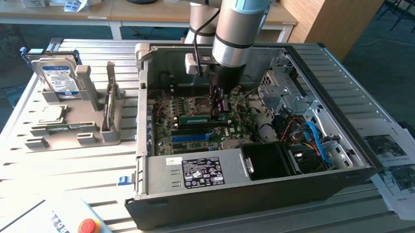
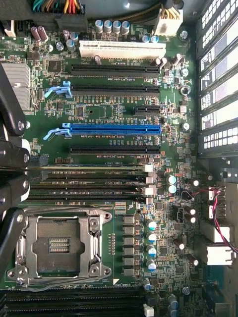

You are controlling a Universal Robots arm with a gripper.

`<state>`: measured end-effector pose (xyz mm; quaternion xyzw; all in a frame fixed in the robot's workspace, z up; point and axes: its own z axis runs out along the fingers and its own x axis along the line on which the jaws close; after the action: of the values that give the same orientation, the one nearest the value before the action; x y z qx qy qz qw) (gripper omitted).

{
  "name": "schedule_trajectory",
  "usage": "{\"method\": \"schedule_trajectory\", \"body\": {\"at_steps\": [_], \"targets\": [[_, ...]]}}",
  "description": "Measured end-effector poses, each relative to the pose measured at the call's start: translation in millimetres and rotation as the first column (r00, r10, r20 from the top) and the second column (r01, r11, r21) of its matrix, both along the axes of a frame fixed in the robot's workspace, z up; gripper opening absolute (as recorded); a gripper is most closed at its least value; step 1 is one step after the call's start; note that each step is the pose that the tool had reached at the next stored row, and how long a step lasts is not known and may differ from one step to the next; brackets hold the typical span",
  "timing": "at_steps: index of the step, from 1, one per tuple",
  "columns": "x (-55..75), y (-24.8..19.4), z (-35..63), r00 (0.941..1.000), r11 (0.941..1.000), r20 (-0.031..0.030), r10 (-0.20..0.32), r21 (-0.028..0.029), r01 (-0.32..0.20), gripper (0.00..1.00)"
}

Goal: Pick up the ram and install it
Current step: 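Insert the ram into the slot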

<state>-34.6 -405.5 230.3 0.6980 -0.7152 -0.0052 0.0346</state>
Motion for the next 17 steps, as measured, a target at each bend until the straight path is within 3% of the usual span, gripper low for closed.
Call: {"method": "schedule_trajectory", "body": {"at_steps": [17], "targets": [[-1.1,2.7,-0.6,1.0,1.0,0.0,0.0,0.0001,0.0,0.12]]}}
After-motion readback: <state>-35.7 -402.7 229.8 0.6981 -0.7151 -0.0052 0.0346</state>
